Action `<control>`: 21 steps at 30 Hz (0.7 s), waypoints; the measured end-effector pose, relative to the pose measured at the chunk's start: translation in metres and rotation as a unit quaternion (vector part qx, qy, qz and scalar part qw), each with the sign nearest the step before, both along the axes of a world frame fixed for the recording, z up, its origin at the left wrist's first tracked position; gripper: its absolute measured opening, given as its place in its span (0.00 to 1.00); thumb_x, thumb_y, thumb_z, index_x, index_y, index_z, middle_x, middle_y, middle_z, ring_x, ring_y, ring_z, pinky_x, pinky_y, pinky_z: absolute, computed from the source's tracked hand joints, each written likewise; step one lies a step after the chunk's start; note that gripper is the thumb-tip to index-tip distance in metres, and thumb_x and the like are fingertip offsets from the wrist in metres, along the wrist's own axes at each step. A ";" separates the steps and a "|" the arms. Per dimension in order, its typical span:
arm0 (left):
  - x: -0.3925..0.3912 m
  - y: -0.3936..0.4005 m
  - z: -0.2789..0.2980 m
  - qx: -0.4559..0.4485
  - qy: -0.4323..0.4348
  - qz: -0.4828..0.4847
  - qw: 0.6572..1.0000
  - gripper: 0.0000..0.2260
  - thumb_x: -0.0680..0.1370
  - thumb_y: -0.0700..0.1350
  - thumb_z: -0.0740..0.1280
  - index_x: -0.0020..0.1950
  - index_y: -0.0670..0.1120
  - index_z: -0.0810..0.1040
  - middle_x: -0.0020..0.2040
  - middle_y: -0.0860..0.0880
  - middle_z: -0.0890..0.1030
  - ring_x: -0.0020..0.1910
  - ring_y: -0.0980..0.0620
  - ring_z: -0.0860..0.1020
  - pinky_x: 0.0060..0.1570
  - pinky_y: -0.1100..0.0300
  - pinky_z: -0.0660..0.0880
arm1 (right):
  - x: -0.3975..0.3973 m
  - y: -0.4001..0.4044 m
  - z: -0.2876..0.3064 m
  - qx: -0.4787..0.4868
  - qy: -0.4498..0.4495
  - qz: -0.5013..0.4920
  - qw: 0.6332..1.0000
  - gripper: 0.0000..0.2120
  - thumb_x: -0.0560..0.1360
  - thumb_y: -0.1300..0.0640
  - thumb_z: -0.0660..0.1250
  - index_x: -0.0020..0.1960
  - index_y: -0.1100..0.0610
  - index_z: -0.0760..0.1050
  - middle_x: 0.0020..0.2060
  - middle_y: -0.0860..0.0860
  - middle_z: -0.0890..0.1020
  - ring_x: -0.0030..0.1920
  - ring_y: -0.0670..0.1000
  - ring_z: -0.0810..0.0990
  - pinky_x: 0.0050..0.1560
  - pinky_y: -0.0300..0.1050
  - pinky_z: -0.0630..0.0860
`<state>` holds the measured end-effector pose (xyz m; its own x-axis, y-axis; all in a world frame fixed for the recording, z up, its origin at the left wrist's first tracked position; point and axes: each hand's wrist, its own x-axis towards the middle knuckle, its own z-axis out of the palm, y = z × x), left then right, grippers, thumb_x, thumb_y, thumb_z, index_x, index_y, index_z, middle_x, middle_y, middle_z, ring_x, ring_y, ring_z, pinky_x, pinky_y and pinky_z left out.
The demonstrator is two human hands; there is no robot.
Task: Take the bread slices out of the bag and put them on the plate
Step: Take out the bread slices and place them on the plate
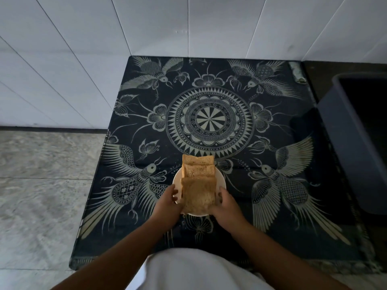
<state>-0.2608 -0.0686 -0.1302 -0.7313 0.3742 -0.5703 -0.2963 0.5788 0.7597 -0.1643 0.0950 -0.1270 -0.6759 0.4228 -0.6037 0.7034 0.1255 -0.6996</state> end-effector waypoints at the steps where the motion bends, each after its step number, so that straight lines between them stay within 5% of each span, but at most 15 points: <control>1: -0.002 0.001 0.000 0.009 -0.001 0.000 1.000 0.32 0.76 0.38 0.69 0.76 0.47 0.59 0.70 0.48 0.71 0.63 0.51 0.71 0.53 0.56 0.74 | -0.002 0.002 -0.001 -0.018 -0.001 -0.012 1.000 0.37 0.71 0.56 0.72 0.76 0.54 0.60 0.70 0.51 0.71 0.61 0.49 0.75 0.59 0.50 0.75; 5: -0.008 0.012 0.002 0.089 -0.061 -0.025 0.994 0.32 0.73 0.33 0.64 0.74 0.52 0.61 0.68 0.52 0.72 0.66 0.48 0.71 0.59 0.46 0.76 | -0.012 0.008 -0.001 -0.130 0.016 -0.051 0.990 0.46 0.73 0.59 0.72 0.80 0.48 0.47 0.72 0.46 0.67 0.68 0.51 0.70 0.67 0.57 0.71; 8: -0.005 0.021 0.002 0.147 -0.118 -0.001 0.982 0.30 0.74 0.28 0.60 0.70 0.53 0.62 0.61 0.48 0.76 0.62 0.47 0.75 0.47 0.59 0.80 | -0.016 0.007 -0.003 -0.159 0.027 -0.064 0.985 0.42 0.73 0.59 0.72 0.78 0.48 0.51 0.70 0.49 0.72 0.65 0.52 0.74 0.65 0.59 0.74; 12: -0.001 0.023 0.001 0.179 -0.149 0.019 0.972 0.31 0.73 0.31 0.63 0.71 0.52 0.62 0.63 0.43 0.77 0.61 0.45 0.77 0.56 0.50 0.78 | -0.015 0.003 -0.005 -0.192 0.035 -0.079 0.977 0.37 0.74 0.59 0.72 0.76 0.49 0.57 0.66 0.53 0.76 0.64 0.54 0.76 0.64 0.60 0.75; 21: -0.002 0.023 0.004 0.168 -0.154 -0.003 0.974 0.30 0.76 0.28 0.62 0.71 0.52 0.58 0.64 0.48 0.73 0.61 0.51 0.74 0.53 0.57 0.77 | -0.018 0.008 -0.005 -0.185 0.010 -0.046 0.982 0.44 0.74 0.53 0.72 0.79 0.48 0.48 0.70 0.52 0.72 0.66 0.54 0.73 0.67 0.58 0.73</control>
<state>-0.2623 -0.0453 -0.1261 -0.5422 0.5806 -0.6074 -0.5381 0.3153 0.7817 -0.1827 0.1032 -0.1325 -0.6584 0.2373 -0.7143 0.6854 -0.2029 -0.6993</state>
